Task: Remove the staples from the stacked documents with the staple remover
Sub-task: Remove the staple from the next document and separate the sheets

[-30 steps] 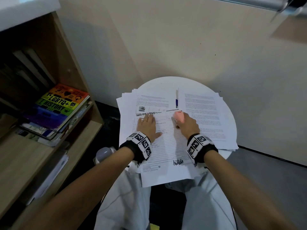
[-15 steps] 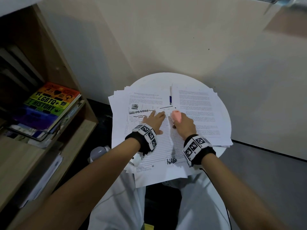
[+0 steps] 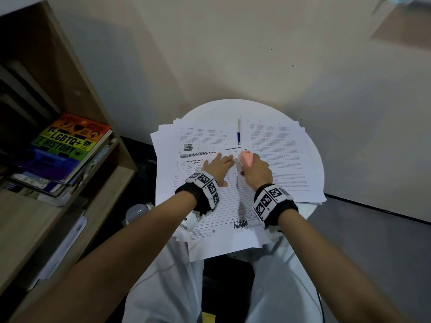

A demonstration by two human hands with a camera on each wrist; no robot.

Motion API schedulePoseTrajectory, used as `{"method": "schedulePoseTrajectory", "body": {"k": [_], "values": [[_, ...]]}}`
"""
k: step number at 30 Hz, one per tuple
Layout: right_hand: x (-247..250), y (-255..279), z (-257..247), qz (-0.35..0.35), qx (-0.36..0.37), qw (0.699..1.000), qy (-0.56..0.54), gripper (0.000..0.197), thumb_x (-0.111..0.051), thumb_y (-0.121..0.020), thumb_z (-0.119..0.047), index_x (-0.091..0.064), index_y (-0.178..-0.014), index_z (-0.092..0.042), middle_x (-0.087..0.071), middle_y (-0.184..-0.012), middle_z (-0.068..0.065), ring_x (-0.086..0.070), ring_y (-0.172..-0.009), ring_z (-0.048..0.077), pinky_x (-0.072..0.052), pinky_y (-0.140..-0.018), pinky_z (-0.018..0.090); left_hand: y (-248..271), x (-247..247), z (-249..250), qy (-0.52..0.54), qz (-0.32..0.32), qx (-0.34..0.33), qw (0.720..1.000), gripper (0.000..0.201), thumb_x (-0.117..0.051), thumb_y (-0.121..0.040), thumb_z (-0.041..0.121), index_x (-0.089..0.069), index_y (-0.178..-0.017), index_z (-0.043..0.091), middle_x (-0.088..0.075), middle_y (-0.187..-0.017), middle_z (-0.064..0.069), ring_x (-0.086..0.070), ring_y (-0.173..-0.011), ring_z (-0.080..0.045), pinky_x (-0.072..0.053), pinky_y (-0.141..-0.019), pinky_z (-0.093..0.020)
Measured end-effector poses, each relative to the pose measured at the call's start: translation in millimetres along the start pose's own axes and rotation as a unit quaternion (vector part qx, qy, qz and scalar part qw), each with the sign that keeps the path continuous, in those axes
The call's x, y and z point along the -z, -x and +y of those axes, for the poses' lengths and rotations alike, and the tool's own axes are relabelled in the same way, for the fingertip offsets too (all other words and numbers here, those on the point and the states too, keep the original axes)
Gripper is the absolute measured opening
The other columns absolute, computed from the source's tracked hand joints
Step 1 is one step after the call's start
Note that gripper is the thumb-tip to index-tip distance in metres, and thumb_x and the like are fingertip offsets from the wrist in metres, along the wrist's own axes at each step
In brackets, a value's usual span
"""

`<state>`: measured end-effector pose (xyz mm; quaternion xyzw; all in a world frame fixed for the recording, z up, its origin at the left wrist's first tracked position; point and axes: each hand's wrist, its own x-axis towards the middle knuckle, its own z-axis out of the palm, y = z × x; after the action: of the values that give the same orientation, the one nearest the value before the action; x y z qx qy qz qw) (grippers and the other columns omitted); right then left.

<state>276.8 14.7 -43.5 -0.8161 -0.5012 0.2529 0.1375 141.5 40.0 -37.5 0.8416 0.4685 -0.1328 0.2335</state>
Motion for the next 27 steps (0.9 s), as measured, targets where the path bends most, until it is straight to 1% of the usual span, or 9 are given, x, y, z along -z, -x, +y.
{"method": "schedulePoseTrajectory", "body": {"k": [3,7,11,13,18,23,27], "values": [[1,-1,0,-0.006,-0.002,1.000,0.000,0.044,-0.047,-0.097,-0.031,-0.040,-0.136,-0.011,-0.054,-0.125,0.017,-0.057,-0.109,0.034,-0.047,-0.082,0.040,1,0,-5,0.018,0.012,-0.021,1.000,0.079,-0.062,-0.089,0.017,-0.014,-0.151,0.013,-0.001,-0.160,0.001,0.003,-0.148,-0.025,-0.014,-0.116,-0.057],[1,-3,0,-0.011,0.001,1.000,0.004,0.043,-0.047,-0.097,-0.033,-0.042,-0.134,-0.010,-0.054,-0.125,0.017,-0.057,-0.109,0.035,-0.047,-0.082,0.040,-1,-3,-7,0.053,0.034,-0.022,0.998,0.075,-0.065,-0.087,0.013,-0.023,-0.149,0.013,-0.003,-0.160,-0.004,0.002,-0.148,-0.025,-0.013,-0.117,-0.056],[0,-1,-6,-0.007,-0.003,1.000,0.011,0.043,-0.047,-0.098,-0.031,-0.041,-0.134,-0.009,-0.053,-0.127,0.017,-0.055,-0.112,0.035,-0.046,-0.083,0.040,-4,-4,-8,0.052,0.046,-0.022,0.997,0.073,-0.068,-0.084,0.013,-0.030,-0.146,0.013,-0.008,-0.160,-0.004,-0.003,-0.148,-0.026,-0.017,-0.116,-0.056],[-1,1,-10,-0.001,-0.012,1.000,0.009,0.044,-0.046,-0.098,-0.031,-0.039,-0.135,-0.007,-0.051,-0.129,0.018,-0.054,-0.114,0.035,-0.046,-0.084,0.041,-6,-4,-8,0.044,0.049,-0.025,0.998,0.074,-0.070,-0.083,0.014,-0.031,-0.145,0.012,-0.011,-0.159,-0.005,-0.005,-0.148,-0.026,-0.020,-0.116,-0.055],[-5,6,-15,0.013,-0.015,1.000,0.007,0.047,-0.046,-0.099,-0.028,-0.034,-0.138,-0.006,-0.050,-0.131,0.018,-0.054,-0.113,0.036,-0.045,-0.082,0.041,-6,-4,-8,0.025,0.051,-0.033,0.998,0.074,-0.070,-0.082,0.016,-0.031,-0.145,0.012,-0.014,-0.158,-0.006,-0.009,-0.147,-0.026,-0.023,-0.115,-0.052],[-7,7,-18,0.030,0.000,0.999,0.021,0.048,-0.046,-0.099,-0.027,-0.032,-0.139,-0.006,-0.048,-0.131,0.017,-0.055,-0.112,0.035,-0.045,-0.082,0.042,-10,-6,-13,0.025,0.055,-0.043,0.997,0.071,-0.072,-0.081,0.018,-0.036,-0.142,0.011,-0.018,-0.157,-0.008,-0.015,-0.145,-0.027,-0.026,-0.113,-0.052],[-9,5,-17,0.043,0.018,0.998,0.040,0.050,-0.047,-0.098,-0.023,-0.029,-0.142,-0.008,-0.047,-0.132,0.016,-0.056,-0.110,0.034,-0.044,-0.078,0.040,-11,-7,-12,0.020,0.059,-0.043,0.997,0.072,-0.071,-0.081,0.019,-0.035,-0.143,0.012,-0.017,-0.157,-0.008,-0.014,-0.145,-0.027,-0.026,-0.113,-0.051]]}}
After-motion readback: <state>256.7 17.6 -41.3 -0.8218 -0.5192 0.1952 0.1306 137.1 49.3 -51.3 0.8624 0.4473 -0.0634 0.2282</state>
